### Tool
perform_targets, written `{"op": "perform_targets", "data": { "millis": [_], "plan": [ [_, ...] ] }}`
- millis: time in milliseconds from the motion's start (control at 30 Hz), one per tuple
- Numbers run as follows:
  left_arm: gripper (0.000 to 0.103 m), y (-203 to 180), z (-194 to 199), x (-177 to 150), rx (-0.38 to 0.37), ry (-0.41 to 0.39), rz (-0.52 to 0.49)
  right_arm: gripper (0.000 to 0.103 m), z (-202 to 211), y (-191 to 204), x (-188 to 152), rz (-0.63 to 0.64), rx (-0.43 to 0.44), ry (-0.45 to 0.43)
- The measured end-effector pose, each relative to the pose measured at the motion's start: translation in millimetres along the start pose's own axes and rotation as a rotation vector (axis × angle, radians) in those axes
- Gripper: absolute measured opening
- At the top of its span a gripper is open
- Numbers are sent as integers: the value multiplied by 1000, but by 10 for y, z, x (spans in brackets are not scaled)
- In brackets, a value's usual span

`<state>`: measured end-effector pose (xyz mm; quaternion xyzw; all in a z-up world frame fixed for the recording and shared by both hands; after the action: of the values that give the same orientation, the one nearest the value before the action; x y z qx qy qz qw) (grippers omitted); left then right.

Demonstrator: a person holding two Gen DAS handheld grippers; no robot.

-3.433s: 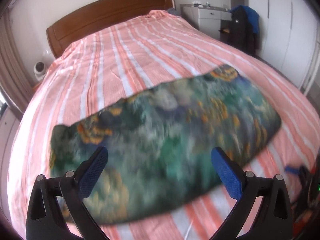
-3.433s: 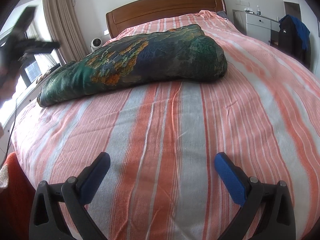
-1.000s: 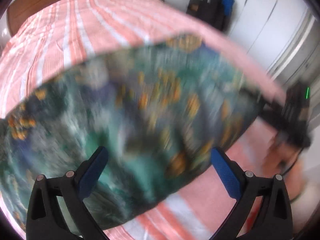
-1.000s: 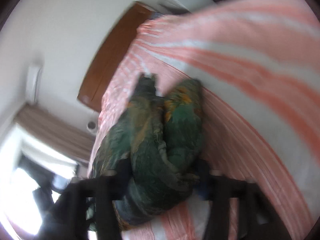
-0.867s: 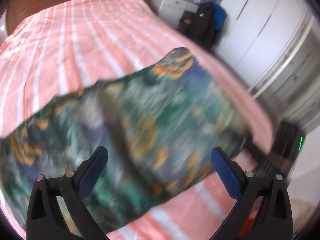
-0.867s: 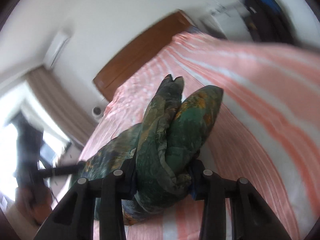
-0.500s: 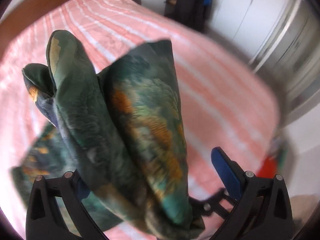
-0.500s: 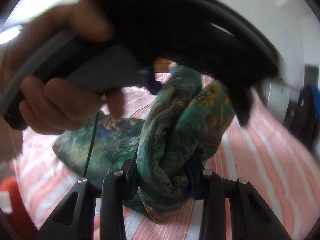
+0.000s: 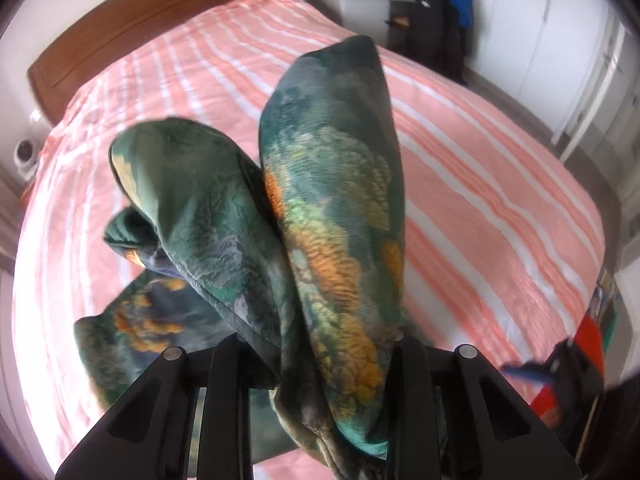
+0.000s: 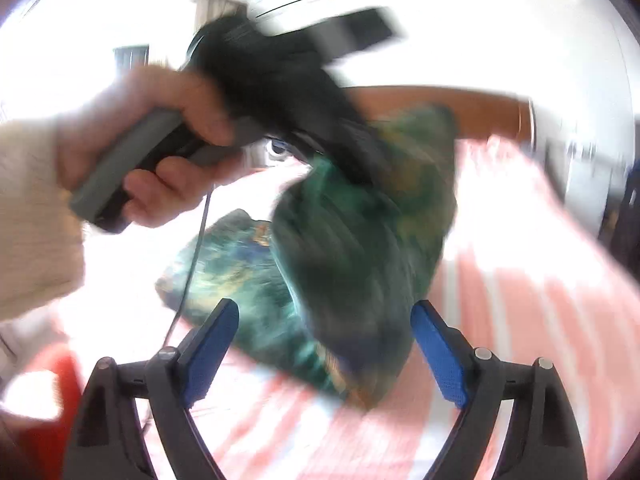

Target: Fold large clothes

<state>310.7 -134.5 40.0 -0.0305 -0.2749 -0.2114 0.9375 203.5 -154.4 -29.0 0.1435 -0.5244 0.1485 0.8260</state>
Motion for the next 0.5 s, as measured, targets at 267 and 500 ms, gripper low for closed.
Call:
{"op": "perform_targets", "data": {
  "millis": [267, 500],
  "plan": [
    [27, 1597, 317, -880, -31, -44, 318, 87, -193, -384, -57, -136, 9, 75],
    [31, 2360, -71, -1715, -62, -6, 528, 87, -1231, -150, 553, -116, 59, 164]
  ]
}}
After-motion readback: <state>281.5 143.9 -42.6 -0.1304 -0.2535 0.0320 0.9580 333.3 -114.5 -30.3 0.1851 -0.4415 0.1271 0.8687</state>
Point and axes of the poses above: each gripper's, at about its wrist camera, not at the fingertips, and z roughly against the way its jaws point, y to its left, x to its top, the point moved 5 cm from there along -z, roughly the way its jaws point, and after that the axes turned 2 degrees about -y, right-handed, at the moved point
